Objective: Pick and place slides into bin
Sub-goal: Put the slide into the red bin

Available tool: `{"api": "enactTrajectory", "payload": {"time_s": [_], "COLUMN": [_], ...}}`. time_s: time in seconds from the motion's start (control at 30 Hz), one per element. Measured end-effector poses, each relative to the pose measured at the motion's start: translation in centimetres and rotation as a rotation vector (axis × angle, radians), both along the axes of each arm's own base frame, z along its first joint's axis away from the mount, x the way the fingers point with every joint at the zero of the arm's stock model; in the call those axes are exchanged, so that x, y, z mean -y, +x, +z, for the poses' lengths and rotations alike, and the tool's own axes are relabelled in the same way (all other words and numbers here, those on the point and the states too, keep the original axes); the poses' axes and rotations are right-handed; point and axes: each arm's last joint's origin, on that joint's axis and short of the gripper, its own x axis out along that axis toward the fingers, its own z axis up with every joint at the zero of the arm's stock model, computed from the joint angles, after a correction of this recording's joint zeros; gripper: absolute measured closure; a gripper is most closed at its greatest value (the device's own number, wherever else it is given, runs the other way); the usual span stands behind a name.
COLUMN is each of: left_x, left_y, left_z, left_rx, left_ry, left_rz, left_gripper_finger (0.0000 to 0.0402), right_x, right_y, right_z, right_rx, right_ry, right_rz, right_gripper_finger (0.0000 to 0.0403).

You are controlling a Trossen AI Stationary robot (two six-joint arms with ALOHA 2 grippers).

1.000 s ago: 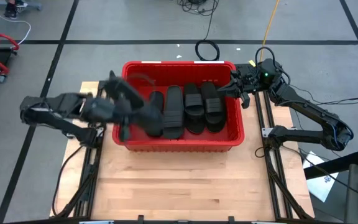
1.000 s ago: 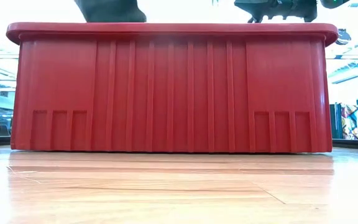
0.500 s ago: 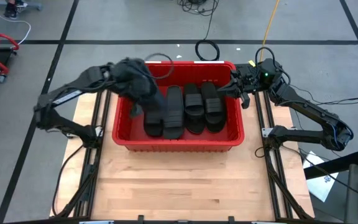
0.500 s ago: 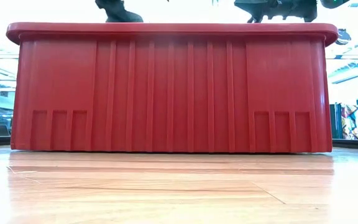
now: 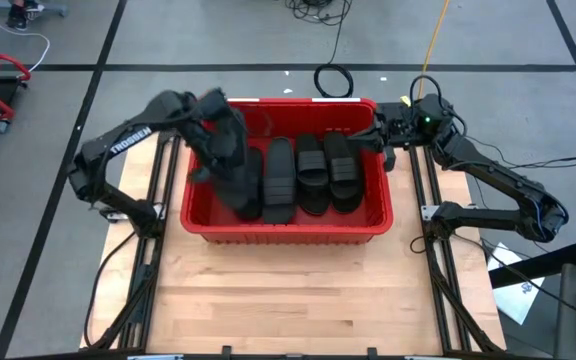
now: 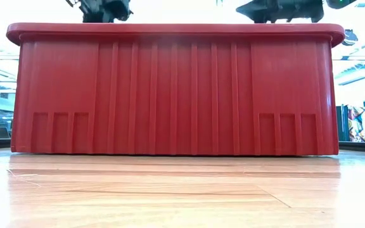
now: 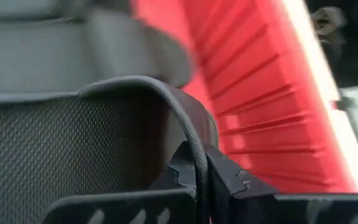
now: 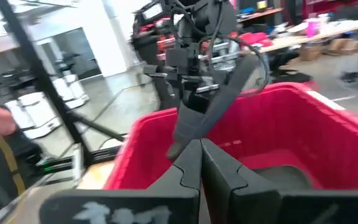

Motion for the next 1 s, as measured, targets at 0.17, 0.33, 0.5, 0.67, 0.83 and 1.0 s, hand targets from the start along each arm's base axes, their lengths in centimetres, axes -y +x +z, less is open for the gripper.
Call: {"api": "enactTrajectory", "payload": {"time_s": [0.17,0.33,0.5,0.67,0.83,1.0], "left_x": [-3.2,-5.0,-5.3,-5.6,-6.4,-7.1], "left_y": [-1.0,0.1,1.5,2.9,4.1,4.8], "left_z": [-0.9,-3.5,-6.2,-7.6,-9.9,-11.5], "left_rx": [0.013,-0.037,-0.117,-0.091,-0.139,-0.174], "left_ry": [-0.010,-0.121,-0.236,-0.256,-0.298,-0.312], "left_rz": [0.062,0.033,-0.054,-0.092,-0.089,-0.075], "left_gripper_finger": [0.0400,0.0401,0.0401,0.0401,0.0401,0.0401], "right_x": [0.6,0.9,1.0,1.0,1.0,1.0], "right_y": [0.4,0.7,0.8,0.8,0.8,0.8], "right_z": [-0.5,-0.8,-0.9,-0.9,-0.9,-0.9], "right_rx": [-0.019,-0.035,-0.033,-0.033,-0.033,-0.033], "right_ry": [0.012,0.030,0.029,0.026,0.029,0.041], "right_rz": [-0.071,-0.084,-0.084,-0.084,-0.085,-0.086], "right_gripper_finger": [0.0403,0.0403,0.0403,0.0403,0.0403,0.0403]}}
